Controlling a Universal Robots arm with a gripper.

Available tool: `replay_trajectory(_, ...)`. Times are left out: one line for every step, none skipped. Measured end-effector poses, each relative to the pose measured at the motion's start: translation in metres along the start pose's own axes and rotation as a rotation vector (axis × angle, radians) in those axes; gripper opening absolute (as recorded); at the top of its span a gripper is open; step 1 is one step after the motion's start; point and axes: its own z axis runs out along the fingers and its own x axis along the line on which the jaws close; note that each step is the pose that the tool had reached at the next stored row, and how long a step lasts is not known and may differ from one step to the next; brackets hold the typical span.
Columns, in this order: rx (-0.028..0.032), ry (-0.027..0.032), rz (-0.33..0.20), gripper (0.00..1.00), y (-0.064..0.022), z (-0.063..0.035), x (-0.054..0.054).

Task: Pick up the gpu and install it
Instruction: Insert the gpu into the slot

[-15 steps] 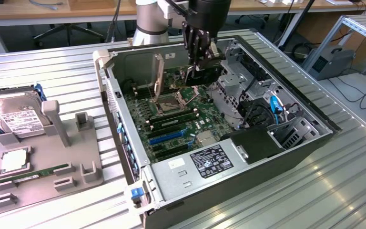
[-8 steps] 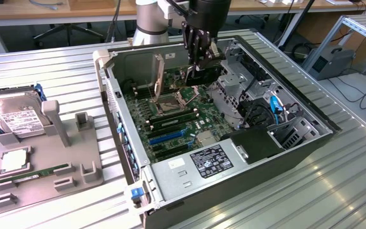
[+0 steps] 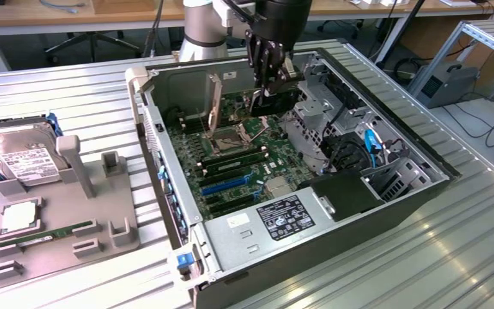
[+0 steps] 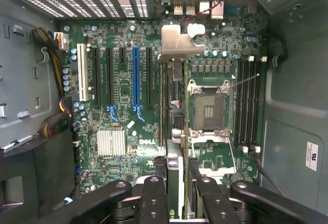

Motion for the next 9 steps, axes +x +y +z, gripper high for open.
replay_trajectory(0.0001, -0.0001, 0.000, 0.27, 0.0000, 0.0006, 0.0000)
replay_trajectory(0.0001, -0.0003, 0.000, 0.27, 0.0001, 0.0011, 0.0005)
replay_trajectory(0.0000, -0.0001, 0.000, 0.27, 0.0000, 0.0010, 0.0020)
replay_trajectory(0.0000, -0.0001, 0.000, 0.27, 0.0001, 0.0011, 0.0045)
replay_trajectory(0.0001, -0.0002, 0.000, 0.27, 0.0001, 0.0012, 0.0059)
replay_trajectory(0.0001, -0.0001, 0.000, 0.27, 0.0001, 0.0015, 0.0071)
replay_trajectory(0.0001, -0.0001, 0.000, 0.27, 0.0001, 0.0019, 0.0080)
replay_trajectory(0.0001, -0.0001, 0.000, 0.27, 0.0002, 0.0023, 0.0088)
replay_trajectory(0.0001, -0.0001, 0.000, 0.27, 0.0002, 0.0029, 0.0097)
